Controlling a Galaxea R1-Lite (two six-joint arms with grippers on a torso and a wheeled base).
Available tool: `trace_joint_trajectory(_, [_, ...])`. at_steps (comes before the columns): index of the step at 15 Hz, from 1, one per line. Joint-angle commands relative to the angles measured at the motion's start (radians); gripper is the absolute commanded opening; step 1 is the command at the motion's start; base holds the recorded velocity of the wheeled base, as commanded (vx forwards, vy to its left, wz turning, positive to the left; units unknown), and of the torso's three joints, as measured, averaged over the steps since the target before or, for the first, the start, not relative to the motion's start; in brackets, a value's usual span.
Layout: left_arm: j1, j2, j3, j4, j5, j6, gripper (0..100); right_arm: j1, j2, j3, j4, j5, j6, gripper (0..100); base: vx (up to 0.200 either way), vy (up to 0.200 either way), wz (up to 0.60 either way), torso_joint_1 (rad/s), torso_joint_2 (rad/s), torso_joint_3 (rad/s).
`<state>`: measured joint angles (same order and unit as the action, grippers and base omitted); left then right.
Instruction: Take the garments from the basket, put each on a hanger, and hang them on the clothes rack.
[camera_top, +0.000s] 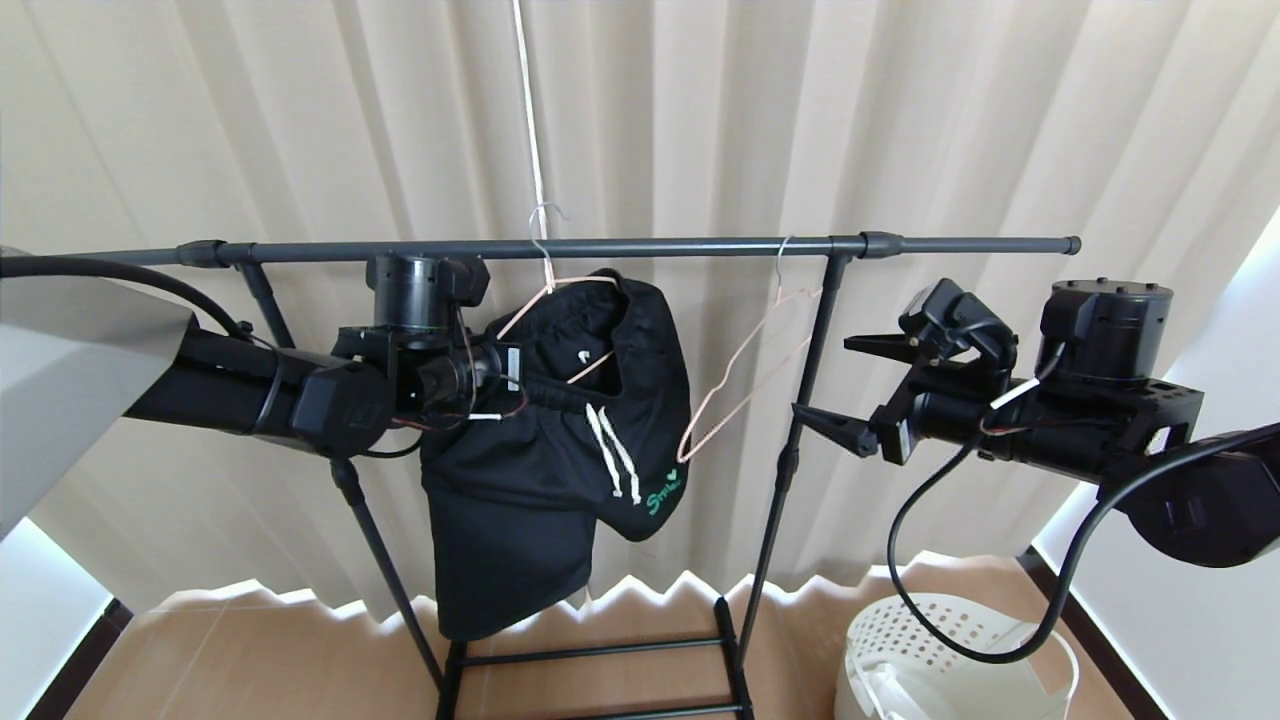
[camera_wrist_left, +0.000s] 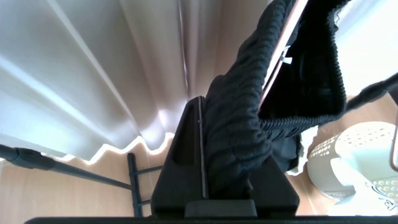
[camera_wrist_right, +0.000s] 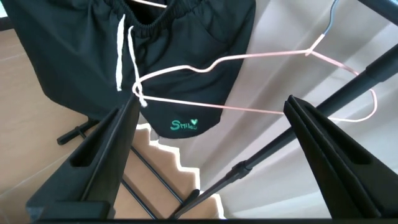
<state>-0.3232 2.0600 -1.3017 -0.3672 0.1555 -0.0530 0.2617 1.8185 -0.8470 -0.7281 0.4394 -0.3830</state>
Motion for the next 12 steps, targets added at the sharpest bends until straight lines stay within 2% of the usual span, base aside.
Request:
trace_joint_trajectory(1, [0.0, 0.037, -0.022, -0.001, 0.002, -0.001, 0, 0.001, 0.007, -0.001, -0.001, -0.005, -0.001, 100, 0.0, 0.0, 0.0, 0.0, 0.0, 0.0])
trace_joint_trajectory(2, [0.0, 0.048, -0.025, -0.001, 0.004, -0.001, 0, 0.001, 0.007, -0.001, -0.001, -0.022, -0.002, 100, 0.0, 0.0, 0.0, 0.0, 0.0, 0.0])
trace_joint_trajectory(12, [0.003, 0.097, -0.056, -0.002, 0.002, -0.001, 0, 0.001, 0.018, -0.004, -0.001, -0.024, -0.004, 100, 0.0, 0.0, 0.0, 0.0, 0.0, 0.0])
